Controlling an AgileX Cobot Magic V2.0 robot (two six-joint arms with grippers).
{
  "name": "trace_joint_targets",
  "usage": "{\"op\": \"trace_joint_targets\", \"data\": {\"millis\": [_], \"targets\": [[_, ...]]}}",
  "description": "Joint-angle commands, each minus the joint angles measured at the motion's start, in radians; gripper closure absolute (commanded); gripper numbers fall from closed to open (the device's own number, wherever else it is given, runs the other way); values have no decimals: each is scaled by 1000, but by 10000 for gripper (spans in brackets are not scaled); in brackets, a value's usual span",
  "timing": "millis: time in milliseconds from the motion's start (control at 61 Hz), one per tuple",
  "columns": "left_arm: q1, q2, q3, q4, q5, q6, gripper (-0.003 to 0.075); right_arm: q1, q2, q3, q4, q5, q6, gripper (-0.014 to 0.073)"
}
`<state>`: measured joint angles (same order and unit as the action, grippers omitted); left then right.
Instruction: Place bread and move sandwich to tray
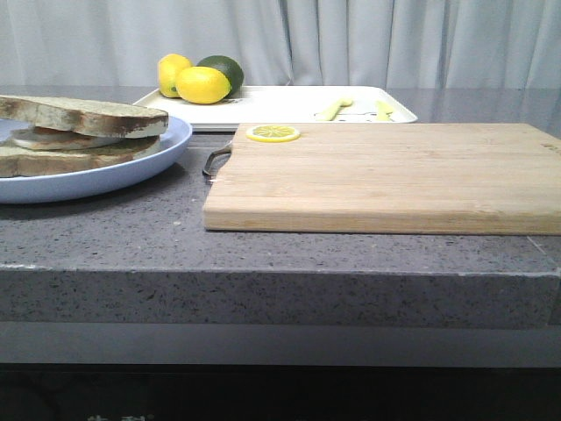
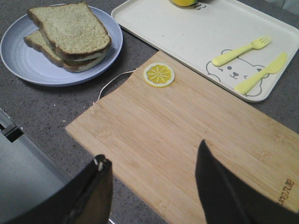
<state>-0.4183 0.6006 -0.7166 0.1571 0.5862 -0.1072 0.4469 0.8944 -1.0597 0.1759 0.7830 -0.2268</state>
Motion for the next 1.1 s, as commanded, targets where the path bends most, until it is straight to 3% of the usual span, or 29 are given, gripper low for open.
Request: {"op": "trace_joint_targets", "data": {"millis": [0, 180, 410, 656, 771, 1083], "targets": [[-7, 0, -34, 9, -74, -2, 246, -3, -94, 58, -3, -107, 0, 172], [-7, 15, -44, 9, -33, -2, 246, -3, -252, 194, -3, -163, 0, 172], [25, 129, -160, 91, 217, -22, 246, -3, -310, 221, -3, -108, 0, 172], [245, 347, -275, 89, 373, -8, 246, -3, -310, 221, -3, -99, 0, 172], [382, 452, -306, -71, 360, 118, 246, -3, -310, 221, -3, -99, 0, 172], [681, 711, -385, -718, 345, 488, 265, -3, -310, 221, -3, -99, 0, 172]]}}
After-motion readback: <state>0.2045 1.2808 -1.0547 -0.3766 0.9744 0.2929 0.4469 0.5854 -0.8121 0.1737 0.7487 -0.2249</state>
